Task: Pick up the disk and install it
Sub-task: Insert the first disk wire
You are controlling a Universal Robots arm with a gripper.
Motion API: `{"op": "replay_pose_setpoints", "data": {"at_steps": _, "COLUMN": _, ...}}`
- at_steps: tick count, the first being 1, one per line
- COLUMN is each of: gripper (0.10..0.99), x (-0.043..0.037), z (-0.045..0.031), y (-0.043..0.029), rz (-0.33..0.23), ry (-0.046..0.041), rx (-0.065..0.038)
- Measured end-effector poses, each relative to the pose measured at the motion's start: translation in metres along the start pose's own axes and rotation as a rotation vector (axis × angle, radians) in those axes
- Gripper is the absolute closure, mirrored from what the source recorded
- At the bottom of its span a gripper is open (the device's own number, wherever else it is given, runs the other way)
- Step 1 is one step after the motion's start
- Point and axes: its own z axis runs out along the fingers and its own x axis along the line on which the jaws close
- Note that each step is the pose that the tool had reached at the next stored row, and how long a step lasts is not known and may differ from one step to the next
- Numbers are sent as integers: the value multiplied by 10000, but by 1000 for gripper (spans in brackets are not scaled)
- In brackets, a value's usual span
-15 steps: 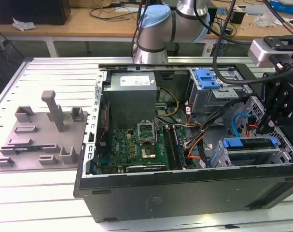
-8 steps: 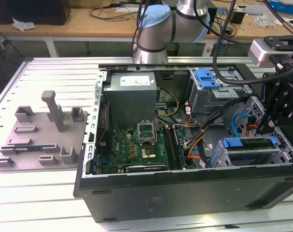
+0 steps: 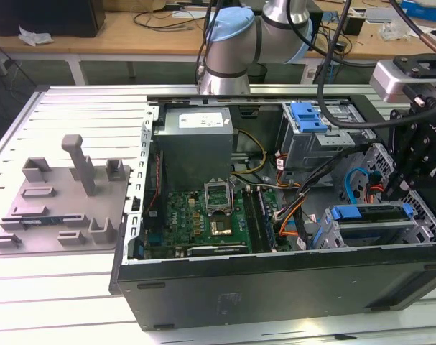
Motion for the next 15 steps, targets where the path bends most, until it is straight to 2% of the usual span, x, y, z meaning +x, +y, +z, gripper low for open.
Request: {"op": "replay_pose_setpoints", "data": {"at_steps": 15, "gripper": 922, "x": 16, "z": 13, "y": 0, "rz": -198, "ry": -5, "rx": 4}}
